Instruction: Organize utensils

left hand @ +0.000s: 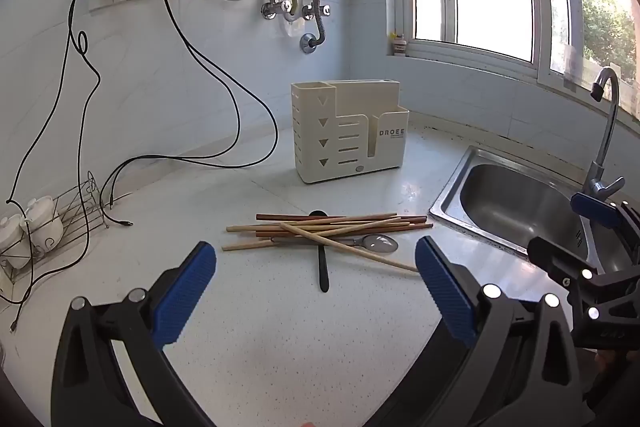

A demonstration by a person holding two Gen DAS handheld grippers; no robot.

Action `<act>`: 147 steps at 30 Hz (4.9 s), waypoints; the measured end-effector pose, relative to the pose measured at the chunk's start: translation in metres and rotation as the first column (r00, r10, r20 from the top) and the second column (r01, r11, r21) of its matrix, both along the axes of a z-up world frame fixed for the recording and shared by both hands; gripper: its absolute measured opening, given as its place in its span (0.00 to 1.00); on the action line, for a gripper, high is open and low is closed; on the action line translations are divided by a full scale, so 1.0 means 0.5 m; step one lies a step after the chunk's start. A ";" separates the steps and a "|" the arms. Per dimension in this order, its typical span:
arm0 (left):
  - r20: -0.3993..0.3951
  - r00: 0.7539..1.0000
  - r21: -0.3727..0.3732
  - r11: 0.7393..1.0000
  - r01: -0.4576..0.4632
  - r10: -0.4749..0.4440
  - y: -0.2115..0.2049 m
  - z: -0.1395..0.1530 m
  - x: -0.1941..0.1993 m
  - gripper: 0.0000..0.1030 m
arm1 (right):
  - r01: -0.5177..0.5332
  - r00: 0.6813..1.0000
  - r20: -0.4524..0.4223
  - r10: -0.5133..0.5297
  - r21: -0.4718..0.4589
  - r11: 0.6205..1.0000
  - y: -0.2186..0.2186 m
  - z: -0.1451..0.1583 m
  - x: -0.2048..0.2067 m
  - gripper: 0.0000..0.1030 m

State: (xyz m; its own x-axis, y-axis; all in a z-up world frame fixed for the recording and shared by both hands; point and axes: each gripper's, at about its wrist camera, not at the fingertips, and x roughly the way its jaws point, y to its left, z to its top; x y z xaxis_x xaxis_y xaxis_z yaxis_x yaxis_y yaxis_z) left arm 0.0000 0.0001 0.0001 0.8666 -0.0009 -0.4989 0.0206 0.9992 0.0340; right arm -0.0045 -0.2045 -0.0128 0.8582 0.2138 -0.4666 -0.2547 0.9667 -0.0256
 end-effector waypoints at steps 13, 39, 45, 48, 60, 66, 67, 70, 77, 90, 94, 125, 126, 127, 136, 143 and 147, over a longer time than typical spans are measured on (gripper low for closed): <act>0.003 1.000 0.004 1.000 0.007 -0.007 -0.002 -0.007 -0.005 0.95 | -0.006 1.000 0.001 0.006 0.002 1.000 0.001 0.002 0.001 0.92; 0.005 1.000 0.010 1.000 0.004 -0.004 0.000 -0.001 0.001 0.95 | -0.003 1.000 0.009 0.003 0.003 1.000 0.002 0.009 0.004 0.92; 0.003 1.000 0.008 1.000 0.004 -0.004 0.000 0.000 0.001 0.95 | -0.008 1.000 0.008 0.008 0.004 1.000 0.004 0.012 0.007 0.92; 0.000 1.000 0.008 1.000 0.005 -0.005 0.002 -0.001 0.003 0.95 | -0.009 1.000 0.009 0.009 0.005 1.000 0.004 0.013 0.007 0.92; 0.001 1.000 0.009 1.000 0.006 -0.006 0.003 -0.001 0.005 0.95 | -0.007 1.000 0.012 0.006 0.009 1.000 0.005 0.014 0.006 0.92; 0.000 1.000 0.008 1.000 0.005 -0.005 0.004 -0.001 0.005 0.95 | -0.005 1.000 0.012 0.005 0.009 1.000 0.008 0.013 0.006 0.92; 0.000 1.000 0.008 1.000 0.005 -0.005 0.004 -0.001 0.005 0.95 | -0.003 1.000 0.013 0.003 0.007 1.000 0.009 0.013 0.006 0.92; 0.000 1.000 0.007 1.000 0.005 -0.005 0.005 -0.001 0.004 0.95 | -0.003 1.000 0.013 0.003 0.008 1.000 0.008 0.012 0.006 0.92; 0.000 1.000 0.008 1.000 0.005 -0.005 0.008 -0.001 0.004 0.95 | -0.007 1.000 0.011 0.007 0.010 1.000 0.007 0.011 0.008 0.92; -0.005 1.000 0.012 1.000 0.006 -0.006 0.012 -0.004 0.010 0.95 | -0.007 1.000 0.004 0.007 0.013 1.000 0.009 0.005 0.013 0.92; -0.011 1.000 0.014 1.000 0.006 -0.006 0.013 -0.006 0.018 0.95 | -0.006 1.000 0.001 0.006 0.014 1.000 0.012 0.002 0.017 0.92; -0.240 0.938 0.103 0.954 0.281 -0.250 0.192 -0.083 0.198 0.70 | -0.015 0.950 -0.311 0.015 0.003 1.000 0.056 -0.102 0.144 0.58; -0.253 0.930 0.108 0.947 0.302 -0.268 0.201 -0.091 0.204 0.66 | -0.018 0.947 -0.321 0.016 -0.004 1.000 0.055 -0.107 0.146 0.57; -0.263 0.922 0.114 0.939 0.324 -0.286 0.209 -0.099 0.212 0.63 | -0.020 0.945 -0.327 0.015 -0.011 1.000 0.052 -0.112 0.146 0.56; -0.333 0.818 0.135 0.835 0.533 -0.468 0.246 -0.152 0.282 0.50 | -0.074 0.917 -0.397 0.037 -0.078 0.994 0.044 -0.149 0.157 0.43; -0.393 0.728 0.109 0.757 0.644 -0.562 0.268 -0.178 0.336 0.38 | -0.134 0.895 -0.437 0.085 -0.083 0.988 0.048 -0.167 0.189 0.29; -0.425 0.676 0.058 0.728 0.684 -0.601 0.285 -0.194 0.358 0.32 | -0.174 0.873 -0.476 0.108 -0.097 0.980 0.054 -0.185 0.209 0.21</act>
State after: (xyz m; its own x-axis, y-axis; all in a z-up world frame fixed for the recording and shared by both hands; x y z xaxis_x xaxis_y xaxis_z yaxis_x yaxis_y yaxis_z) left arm 0.1793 0.1428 -0.0968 0.4482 -0.3574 -0.8194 0.7063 0.7034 0.0795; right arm 0.0999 -0.1775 -0.1053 0.4994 0.2244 -0.8368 -0.4023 0.9155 0.0053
